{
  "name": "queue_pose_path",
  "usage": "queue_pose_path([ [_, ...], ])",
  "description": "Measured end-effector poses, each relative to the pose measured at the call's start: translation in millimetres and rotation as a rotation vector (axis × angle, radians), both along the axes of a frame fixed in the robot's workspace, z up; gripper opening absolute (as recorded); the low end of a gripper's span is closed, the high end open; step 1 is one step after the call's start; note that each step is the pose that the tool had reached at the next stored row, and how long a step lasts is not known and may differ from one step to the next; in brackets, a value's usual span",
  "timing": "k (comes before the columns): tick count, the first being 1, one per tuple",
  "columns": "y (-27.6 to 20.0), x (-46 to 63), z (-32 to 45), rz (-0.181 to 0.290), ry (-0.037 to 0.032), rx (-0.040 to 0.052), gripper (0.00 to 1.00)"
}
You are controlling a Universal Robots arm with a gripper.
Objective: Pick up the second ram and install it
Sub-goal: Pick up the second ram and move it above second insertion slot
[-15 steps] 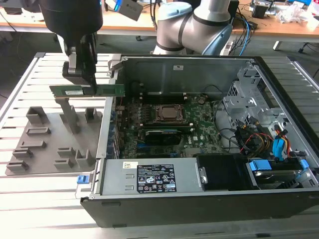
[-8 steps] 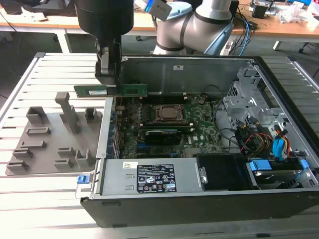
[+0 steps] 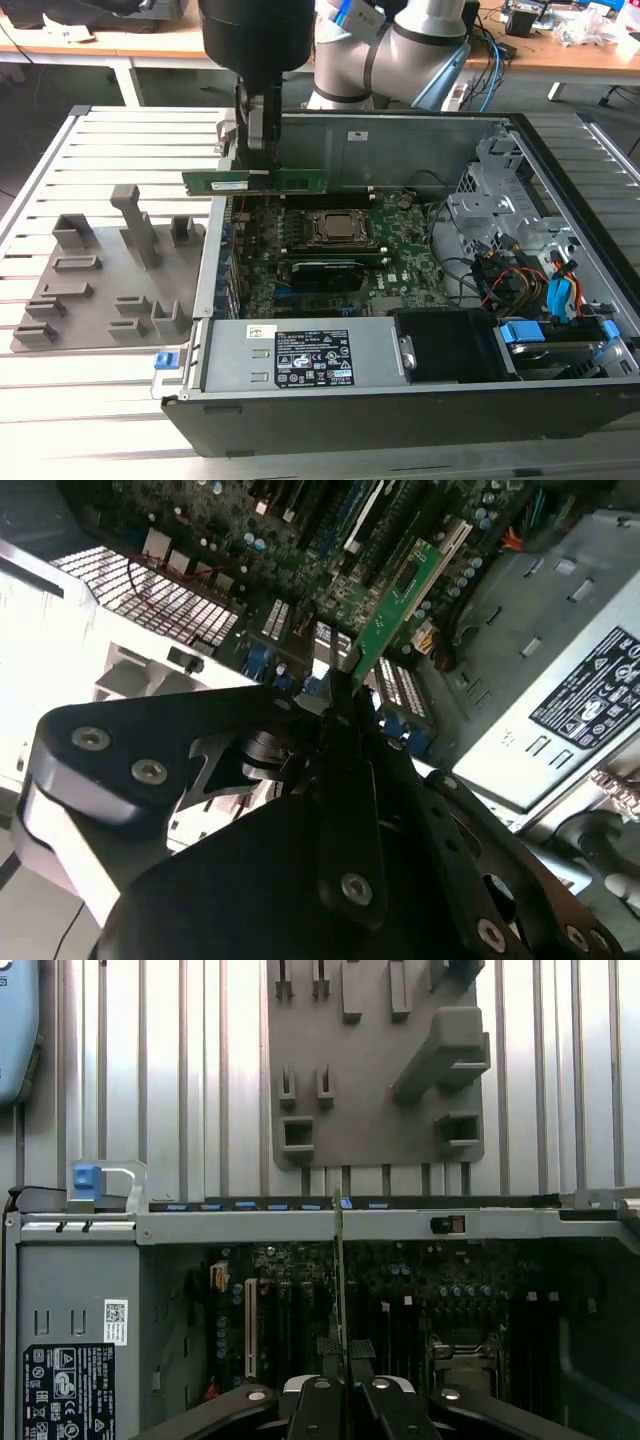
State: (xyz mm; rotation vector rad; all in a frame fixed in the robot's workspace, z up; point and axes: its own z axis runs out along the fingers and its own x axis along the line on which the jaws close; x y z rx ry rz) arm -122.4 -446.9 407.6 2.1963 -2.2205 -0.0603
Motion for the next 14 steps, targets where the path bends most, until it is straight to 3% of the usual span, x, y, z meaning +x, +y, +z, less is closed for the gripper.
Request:
queue_pose_path([
  [1,0.0,10.0,0.0,0.000,0.0001,0.0000,0.14],
  [8,0.0,45.6,0.0,0.000,0.0005,-0.0001,0.14],
  [12,0.0,56.5,0.0,0.000,0.0007,0.0000,0.14],
  [13,-0.1,61.7,0.1,0.000,0.0009,0.0020,0.14],
  [14,0.0,63.3,0.0,-0.001,0.0009,0.0141,0.14],
])
